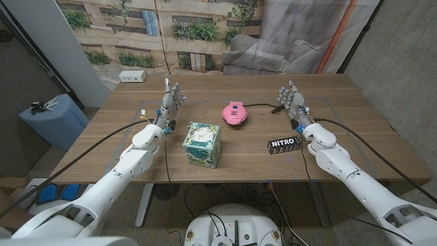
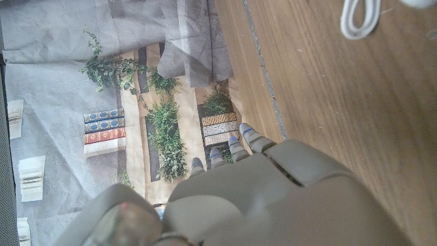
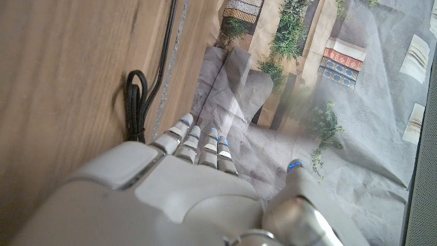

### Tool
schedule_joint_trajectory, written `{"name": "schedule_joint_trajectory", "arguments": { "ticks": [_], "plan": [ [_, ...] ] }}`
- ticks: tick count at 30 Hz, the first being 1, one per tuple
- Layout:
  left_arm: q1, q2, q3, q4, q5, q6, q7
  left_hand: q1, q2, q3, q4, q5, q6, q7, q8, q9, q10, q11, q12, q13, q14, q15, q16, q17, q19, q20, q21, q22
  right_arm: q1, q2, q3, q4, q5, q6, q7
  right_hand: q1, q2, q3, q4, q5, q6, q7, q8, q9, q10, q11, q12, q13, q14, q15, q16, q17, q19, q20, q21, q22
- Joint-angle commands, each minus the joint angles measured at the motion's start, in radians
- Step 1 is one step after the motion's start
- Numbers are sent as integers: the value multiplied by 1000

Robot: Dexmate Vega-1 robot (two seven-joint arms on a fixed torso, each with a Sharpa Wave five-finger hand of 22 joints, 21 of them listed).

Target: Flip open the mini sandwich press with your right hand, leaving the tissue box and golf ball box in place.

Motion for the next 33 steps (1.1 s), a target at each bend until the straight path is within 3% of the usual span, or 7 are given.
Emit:
{"name": "schedule_joint_trajectory", "arguments": {
  "ticks": [1,7,18,27,33],
  "plan": [
    [0,0,0,0,0,0,0,0,52,-7,1,4,-34,-8,5,4,-4,1,6,2,-7,-37,7,3,3,-3,5,2,-33,-11,-11,-39,-23,1,-18,1,-5,6,0,5,5,4,3,4,5,1,7,3,0,-2,4,0,4,-3,1,5],
    [0,0,0,0,0,0,0,0,52,-7,1,4,-35,-8,5,4,-5,2,6,2,-7,-36,7,3,2,-3,5,2,-25,-19,-17,-19,-48,24,-8,-1,-7,6,-1,6,4,3,3,4,4,1,8,1,-1,-3,4,-4,5,-5,-1,5],
    [0,0,0,0,0,0,0,0,52,-7,1,4,-34,-8,5,4,-5,2,6,2,-7,-37,7,3,3,-3,6,2,-50,-36,-18,-43,-137,90,-68,5,-10,9,-9,8,0,-1,3,4,1,0,8,-4,-3,-4,4,-15,4,-8,-5,5],
    [0,0,0,0,0,0,0,0,52,-7,1,4,-34,-8,5,4,-5,0,6,2,-7,-37,7,3,3,-3,6,2,-56,-66,-41,-48,-273,130,-122,18,-9,17,-22,9,-10,-3,1,4,-4,-1,8,-8,-8,-7,3,-27,3,-11,-9,5],
    [0,0,0,0,0,0,0,0,52,-7,1,4,-34,-8,5,4,-4,3,6,2,-7,-37,7,3,3,-3,6,2,-49,-95,-61,-63,-363,111,-154,30,-11,22,-34,9,-22,-1,-1,4,-14,-3,6,-10,-13,-9,3,-36,0,-15,-13,4]
  ]
}}
